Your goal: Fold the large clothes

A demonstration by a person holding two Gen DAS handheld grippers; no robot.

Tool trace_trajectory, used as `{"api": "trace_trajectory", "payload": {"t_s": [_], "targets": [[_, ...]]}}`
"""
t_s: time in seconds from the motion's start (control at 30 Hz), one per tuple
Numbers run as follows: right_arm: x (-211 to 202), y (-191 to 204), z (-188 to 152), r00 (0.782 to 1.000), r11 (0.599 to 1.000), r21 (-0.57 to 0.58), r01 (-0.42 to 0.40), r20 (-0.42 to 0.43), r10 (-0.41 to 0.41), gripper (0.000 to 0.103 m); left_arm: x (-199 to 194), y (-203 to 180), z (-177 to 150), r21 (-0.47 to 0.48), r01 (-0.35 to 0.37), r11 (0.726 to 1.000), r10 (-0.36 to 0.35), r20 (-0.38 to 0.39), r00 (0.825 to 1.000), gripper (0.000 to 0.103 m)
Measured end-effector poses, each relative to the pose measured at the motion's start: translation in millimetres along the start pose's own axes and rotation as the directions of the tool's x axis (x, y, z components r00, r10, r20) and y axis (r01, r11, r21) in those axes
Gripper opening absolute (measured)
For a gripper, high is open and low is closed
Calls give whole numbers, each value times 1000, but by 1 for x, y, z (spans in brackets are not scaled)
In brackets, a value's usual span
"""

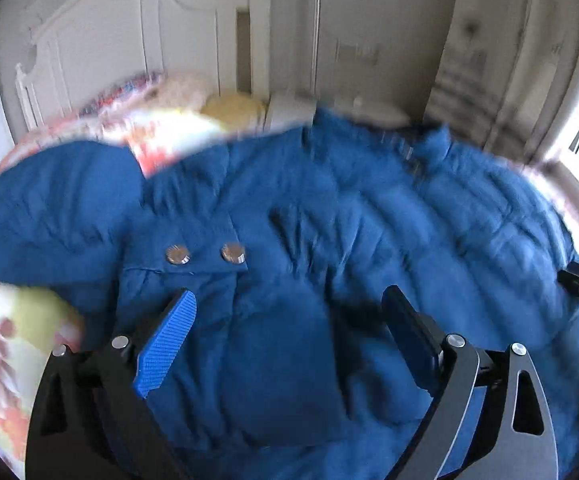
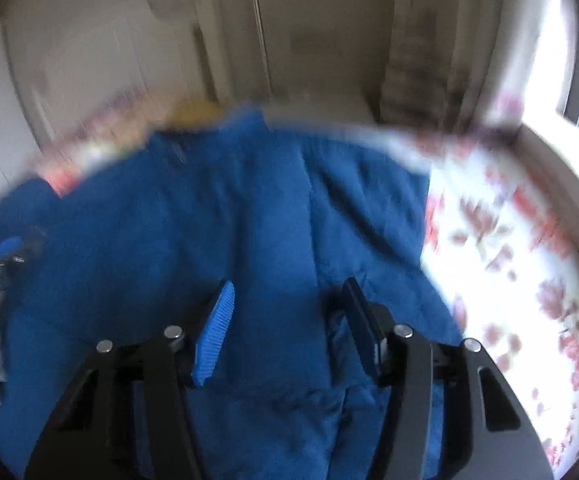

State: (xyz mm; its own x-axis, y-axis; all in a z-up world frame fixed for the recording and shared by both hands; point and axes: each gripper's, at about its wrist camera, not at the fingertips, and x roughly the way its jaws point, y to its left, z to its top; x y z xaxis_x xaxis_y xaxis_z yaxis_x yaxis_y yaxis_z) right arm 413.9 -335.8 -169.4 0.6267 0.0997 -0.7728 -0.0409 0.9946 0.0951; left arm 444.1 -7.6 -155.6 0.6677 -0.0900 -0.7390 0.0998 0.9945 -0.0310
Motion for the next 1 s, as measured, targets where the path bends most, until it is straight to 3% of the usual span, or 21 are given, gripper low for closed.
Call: {"api": "trace_trajectory", "payload": {"t_s": [0.13, 0.27, 0.33, 0.43, 0.53, 0.63, 0.7, 0.73, 0.83, 0.9, 1.0], "targets": [[-10, 0, 10, 1000, 1000, -8, 1, -3, -1, 56, 0, -6, -4, 36, -32, 999, 32, -8, 999, 96], [-16, -15, 50, 996, 998, 64, -4, 84, -2, 56, 4, -10, -4, 61, -73, 995, 74, -14, 997, 96], [-9, -10, 66, 996, 997, 71, -16, 94, 9, 49, 5, -9, -5, 58, -71, 996, 71, -13, 997, 96], [20, 3, 84, 998, 1000, 28, -11, 57, 10, 43, 2, -7, -6, 43, -54, 998, 54, -5, 999, 96], [60, 13, 83, 996, 998, -33, 52, -74, -54, 42, -1, -4, -5, 25, -38, 999, 38, 1, 999, 96], [56, 17, 86, 995, 997, -20, 72, -70, -73, 43, 1, -5, -4, 26, -40, 999, 40, -3, 999, 96], [44, 15, 95, 997, 997, 16, 71, -3, -71, 43, 3, -7, -4, 34, -51, 998, 51, -10, 999, 96], [39, 14, 100, 995, 996, 22, 89, 38, -90, 45, 4, -8, -3, 38, -56, 998, 56, -13, 998, 96], [48, 4, 111, 990, 991, 43, 124, 62, -127, 68, 3, -7, -4, 37, -55, 998, 55, -13, 998, 96], [74, -5, 110, 989, 989, 46, 142, -40, -140, 69, 3, -7, -3, 33, -49, 998, 49, -12, 999, 96], [78, -10, 113, 990, 990, 46, 135, -56, -132, 72, 3, -8, -3, 31, -47, 998, 48, -11, 999, 96]]}}
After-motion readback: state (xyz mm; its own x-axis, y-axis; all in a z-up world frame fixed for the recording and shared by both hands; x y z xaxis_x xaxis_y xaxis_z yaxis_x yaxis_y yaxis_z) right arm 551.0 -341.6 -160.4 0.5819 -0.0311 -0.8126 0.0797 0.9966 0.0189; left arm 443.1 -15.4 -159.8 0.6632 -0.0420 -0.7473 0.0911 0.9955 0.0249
